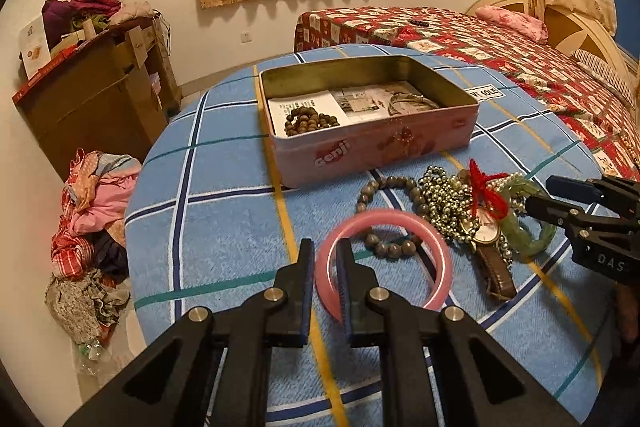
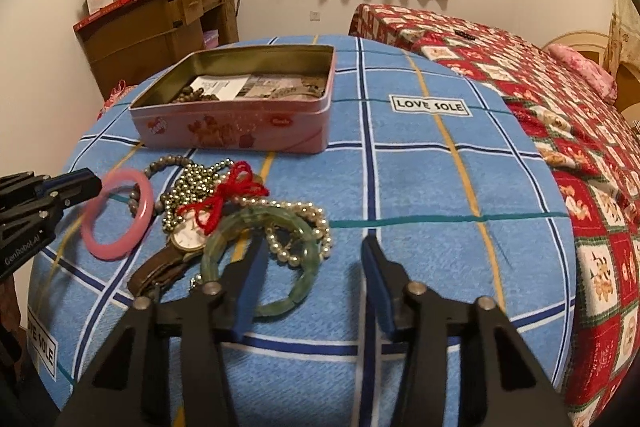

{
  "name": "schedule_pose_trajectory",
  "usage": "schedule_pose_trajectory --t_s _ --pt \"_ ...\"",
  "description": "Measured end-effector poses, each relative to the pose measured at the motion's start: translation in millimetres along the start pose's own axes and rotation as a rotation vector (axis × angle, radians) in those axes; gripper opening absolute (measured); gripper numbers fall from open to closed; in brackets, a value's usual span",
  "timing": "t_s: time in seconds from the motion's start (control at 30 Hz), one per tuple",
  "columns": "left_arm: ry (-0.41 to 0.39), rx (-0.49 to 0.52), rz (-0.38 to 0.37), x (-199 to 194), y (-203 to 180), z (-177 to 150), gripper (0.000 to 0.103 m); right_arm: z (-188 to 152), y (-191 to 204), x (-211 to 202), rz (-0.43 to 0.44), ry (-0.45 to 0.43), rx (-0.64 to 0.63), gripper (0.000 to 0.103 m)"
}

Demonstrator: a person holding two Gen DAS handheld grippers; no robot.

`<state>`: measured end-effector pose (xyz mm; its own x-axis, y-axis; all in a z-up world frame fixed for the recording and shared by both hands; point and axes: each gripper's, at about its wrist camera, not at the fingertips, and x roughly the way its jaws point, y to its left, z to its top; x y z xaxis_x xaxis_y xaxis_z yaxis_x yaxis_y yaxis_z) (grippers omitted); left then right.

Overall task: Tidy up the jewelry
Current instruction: 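Move the left gripper to the pink bangle while the right moves to the green jade bangle, then grasp the pink bangle with the left gripper while the right grasps the green jade bangle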

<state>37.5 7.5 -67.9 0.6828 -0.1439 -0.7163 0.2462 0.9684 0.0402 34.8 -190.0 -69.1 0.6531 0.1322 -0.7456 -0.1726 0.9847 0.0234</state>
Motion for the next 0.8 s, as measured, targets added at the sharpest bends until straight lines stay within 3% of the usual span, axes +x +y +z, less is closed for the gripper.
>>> schedule_pose_trajectory --t_s 0.13,0.5,0.57,0.6,0.63,0.8 --pt "-0.009 0.002 -0.013 -1.6 -1.6 0.8 0.010 -1.3 0.1 4.4 0.004 0.015 0.007 0.010" --pt "0.014 -0.033 -0.048 5.9 0.8 -3.2 0.009 -2.7 5.4 1.5 0.022 0.012 -0.007 0.010" --pt "0.011 -0.092 -0.048 7.7 7.1 -2.5 0.019 -3.3 7.6 2.0 0.023 0.013 -0.018 0.010" --pt "0.010 -0.106 -0.044 7.3 9.2 -2.6 0.052 -3.5 8.4 1.9 0.024 0.013 -0.024 0.010" --pt "0.017 -0.109 -0.054 8.2 9.8 -2.7 0.094 -4.2 9.3 1.8 0.023 0.012 -0.030 0.010" --pt "0.052 -0.087 -0.056 11.6 2.0 -6.4 0.097 -5.7 10.2 2.0 0.027 0.012 -0.027 0.010"
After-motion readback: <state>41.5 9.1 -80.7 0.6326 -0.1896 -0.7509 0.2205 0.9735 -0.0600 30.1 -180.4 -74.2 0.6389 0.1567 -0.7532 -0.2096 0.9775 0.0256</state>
